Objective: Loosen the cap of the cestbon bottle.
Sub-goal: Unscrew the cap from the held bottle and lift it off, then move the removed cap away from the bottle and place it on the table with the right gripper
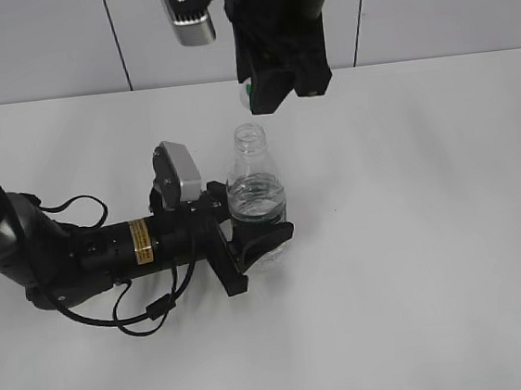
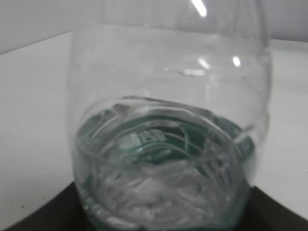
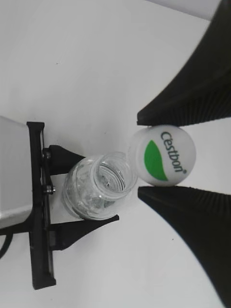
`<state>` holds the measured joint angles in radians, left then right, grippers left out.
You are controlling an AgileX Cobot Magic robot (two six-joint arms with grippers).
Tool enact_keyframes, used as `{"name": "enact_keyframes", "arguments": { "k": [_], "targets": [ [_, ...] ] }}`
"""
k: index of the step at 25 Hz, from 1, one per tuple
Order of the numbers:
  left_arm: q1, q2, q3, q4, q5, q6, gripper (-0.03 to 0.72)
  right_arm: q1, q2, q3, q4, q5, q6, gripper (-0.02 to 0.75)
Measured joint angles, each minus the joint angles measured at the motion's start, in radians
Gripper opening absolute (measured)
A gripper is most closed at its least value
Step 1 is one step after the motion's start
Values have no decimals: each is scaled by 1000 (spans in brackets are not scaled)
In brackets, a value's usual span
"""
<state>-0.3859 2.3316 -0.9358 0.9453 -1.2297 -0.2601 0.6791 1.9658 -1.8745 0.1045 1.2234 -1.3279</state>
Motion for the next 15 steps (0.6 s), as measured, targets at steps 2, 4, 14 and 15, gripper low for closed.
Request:
{"name": "enact_keyframes", "arguments": {
  "k": [2,4,14,15],
  "targets": [
    [0,0,0,0,0,0,410,0,-18,0,0,0,89,290],
    [0,0,0,0,0,1,410,0,-35,0,0,0,235,290],
    [0,0,0,0,0,1,410,-16,-100,0,-176,0,944,290],
    [0,0,0,0,0,1,410,-26,-106,0,-180,0,979,290]
  ]
}}
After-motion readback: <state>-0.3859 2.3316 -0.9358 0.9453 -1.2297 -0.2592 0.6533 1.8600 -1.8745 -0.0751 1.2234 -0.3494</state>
